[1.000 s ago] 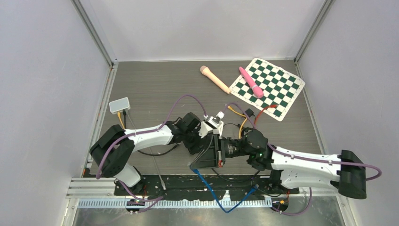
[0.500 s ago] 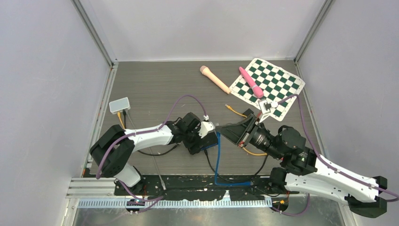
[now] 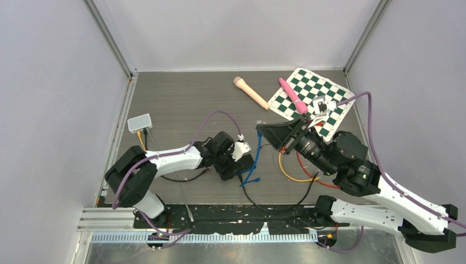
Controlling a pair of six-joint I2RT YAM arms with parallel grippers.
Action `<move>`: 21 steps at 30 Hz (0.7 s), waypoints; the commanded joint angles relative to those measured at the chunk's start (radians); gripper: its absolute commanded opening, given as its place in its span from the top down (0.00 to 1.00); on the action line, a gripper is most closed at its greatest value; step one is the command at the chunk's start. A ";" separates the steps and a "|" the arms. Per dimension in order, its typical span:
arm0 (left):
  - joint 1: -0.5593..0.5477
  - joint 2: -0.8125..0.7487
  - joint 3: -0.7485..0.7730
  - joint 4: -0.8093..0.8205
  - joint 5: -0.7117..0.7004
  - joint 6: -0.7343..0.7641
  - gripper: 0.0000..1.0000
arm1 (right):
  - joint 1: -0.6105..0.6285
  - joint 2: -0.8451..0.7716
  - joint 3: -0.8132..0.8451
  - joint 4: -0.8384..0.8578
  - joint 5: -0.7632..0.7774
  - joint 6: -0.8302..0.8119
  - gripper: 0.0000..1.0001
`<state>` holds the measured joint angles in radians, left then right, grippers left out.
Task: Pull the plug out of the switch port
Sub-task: Pick up the connector from the center of the board, then place the connector at the center of the board.
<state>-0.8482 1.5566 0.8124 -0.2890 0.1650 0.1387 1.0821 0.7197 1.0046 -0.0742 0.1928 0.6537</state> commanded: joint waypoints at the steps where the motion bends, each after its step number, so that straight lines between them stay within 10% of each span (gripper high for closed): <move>1: 0.006 -0.015 0.030 0.021 0.014 0.002 0.63 | -0.023 -0.040 0.057 -0.183 0.225 -0.140 0.95; 15: 0.006 -0.003 0.028 0.029 0.031 -0.001 0.63 | -0.069 -0.102 0.118 -0.463 0.466 -0.396 0.95; 21: 0.006 -0.007 0.021 0.034 0.034 -0.007 0.63 | -0.445 0.055 0.072 -0.432 -0.023 -0.431 0.95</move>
<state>-0.8482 1.5566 0.8127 -0.2890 0.1719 0.1383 0.8616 0.6552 1.1141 -0.5259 0.4900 0.2729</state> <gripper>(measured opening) 0.699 0.204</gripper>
